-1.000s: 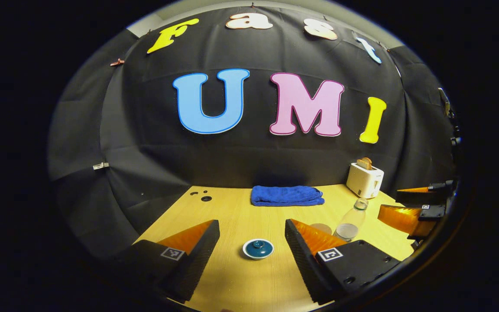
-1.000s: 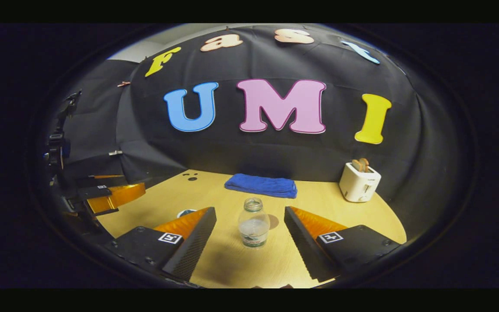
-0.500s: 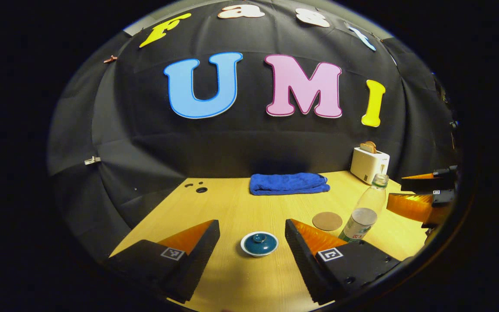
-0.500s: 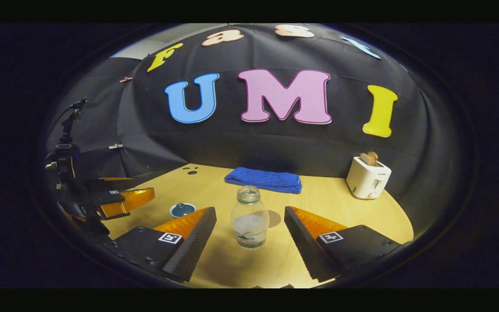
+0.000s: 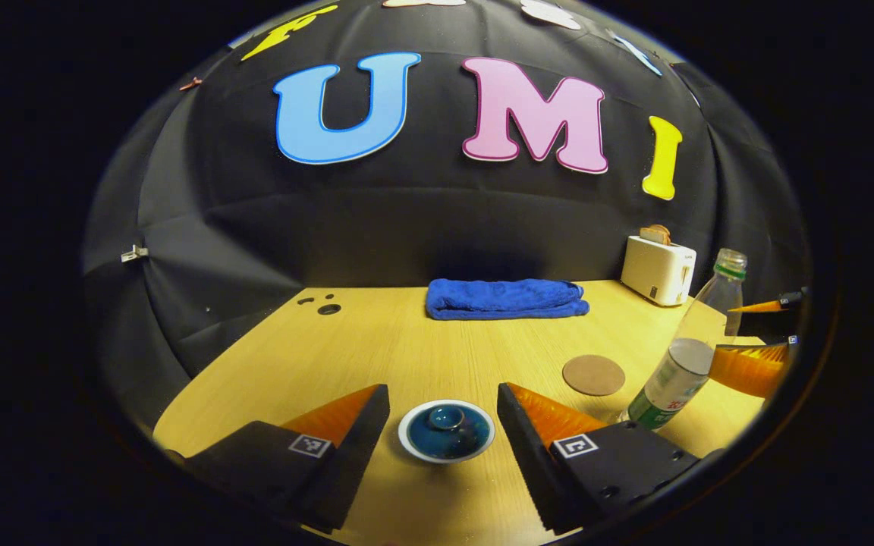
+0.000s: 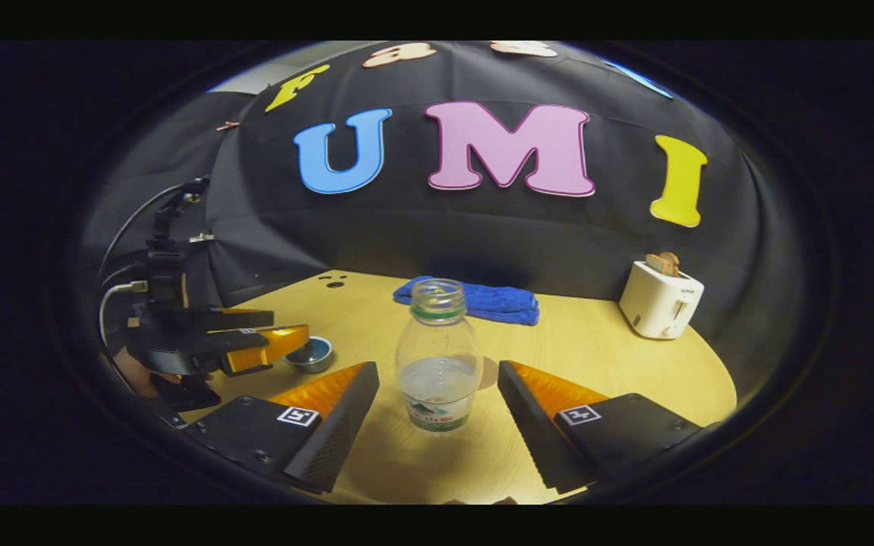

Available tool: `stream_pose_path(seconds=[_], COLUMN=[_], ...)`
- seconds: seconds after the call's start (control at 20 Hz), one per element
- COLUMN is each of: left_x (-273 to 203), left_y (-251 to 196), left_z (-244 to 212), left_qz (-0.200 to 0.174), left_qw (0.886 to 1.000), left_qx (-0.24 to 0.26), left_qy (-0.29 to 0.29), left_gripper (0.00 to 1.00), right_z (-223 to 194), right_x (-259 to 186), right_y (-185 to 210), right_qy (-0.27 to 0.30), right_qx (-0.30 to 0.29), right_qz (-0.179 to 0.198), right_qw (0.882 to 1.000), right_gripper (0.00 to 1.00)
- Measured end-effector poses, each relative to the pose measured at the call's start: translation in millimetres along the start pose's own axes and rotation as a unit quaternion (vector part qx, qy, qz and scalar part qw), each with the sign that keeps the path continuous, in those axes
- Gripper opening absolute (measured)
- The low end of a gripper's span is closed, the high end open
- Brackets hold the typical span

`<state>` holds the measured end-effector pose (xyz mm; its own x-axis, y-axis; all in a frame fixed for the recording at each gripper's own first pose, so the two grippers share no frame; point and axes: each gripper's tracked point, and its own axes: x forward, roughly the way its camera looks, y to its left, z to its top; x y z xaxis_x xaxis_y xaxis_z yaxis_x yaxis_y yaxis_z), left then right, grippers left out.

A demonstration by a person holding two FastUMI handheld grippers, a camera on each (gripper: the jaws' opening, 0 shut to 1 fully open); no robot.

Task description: Open the teacup lid with one hand, grasp the water bottle and pour water into the teacup with the other hand; after pouring, place the water bottle on the coaster and then close the teacup lid.

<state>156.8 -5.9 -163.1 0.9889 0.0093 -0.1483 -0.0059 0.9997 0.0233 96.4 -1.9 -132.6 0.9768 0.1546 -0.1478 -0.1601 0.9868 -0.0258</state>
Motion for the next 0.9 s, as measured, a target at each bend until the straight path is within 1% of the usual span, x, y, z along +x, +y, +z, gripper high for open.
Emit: stream_pose_path(seconds=[0.05, 0.1, 0.2, 0.25, 0.4, 0.45, 0.7, 0.75, 0.8, 0.85, 0.9], left_x=[4, 12, 21, 22, 26, 27, 31, 32, 33, 34, 34], left_y=[-1, -2, -5, -6, -6, -6, -7, -6, -5, -4, -1], left_z=[-4, -10, -19, -22, -27, -27, -26, -26, -27, -25, -26], left_qz=[-0.003, -0.005, -0.008, -0.010, -0.015, -0.016, -0.026, -0.027, -0.025, -0.023, -0.017], left_qw=[1.000, 1.000, 1.000, 1.000, 1.000, 1.000, 0.999, 0.999, 0.999, 0.999, 1.000], left_qx=[0.000, -0.001, -0.001, 0.001, 0.005, 0.005, 0.015, 0.018, 0.019, 0.019, 0.020], left_qy=[0.002, 0.007, 0.014, 0.015, 0.018, 0.018, 0.016, 0.018, 0.017, 0.016, 0.016], left_gripper=[0.92, 0.85, 0.82, 0.78, 0.73, 0.70, 0.60, 0.54, 0.54, 0.48, 0.39], right_z=[-2, -4, -10, -13, -19, -19, -20, -21, -20, -22, -22], right_x=[2, 4, 8, 10, 16, 18, 24, 26, 27, 28, 30], right_y=[-2, -3, -4, -5, -5, -5, -6, -6, -7, -7, -5], right_qy=[-0.003, -0.003, -0.003, -0.002, 0.002, 0.002, -0.001, -0.003, -0.003, -0.004, -0.004], right_qx=[-0.002, -0.002, 0.003, 0.006, 0.013, 0.014, 0.019, 0.020, 0.021, 0.021, 0.021], right_qz=[-0.003, -0.006, -0.011, -0.012, -0.017, -0.018, -0.022, -0.022, -0.023, -0.023, -0.023], right_qw=[1.000, 1.000, 1.000, 1.000, 1.000, 1.000, 1.000, 1.000, 1.000, 1.000, 0.999], right_gripper=[0.98, 0.98, 0.98, 0.98, 0.98, 0.98, 0.98, 0.98, 0.98, 0.98, 0.98])
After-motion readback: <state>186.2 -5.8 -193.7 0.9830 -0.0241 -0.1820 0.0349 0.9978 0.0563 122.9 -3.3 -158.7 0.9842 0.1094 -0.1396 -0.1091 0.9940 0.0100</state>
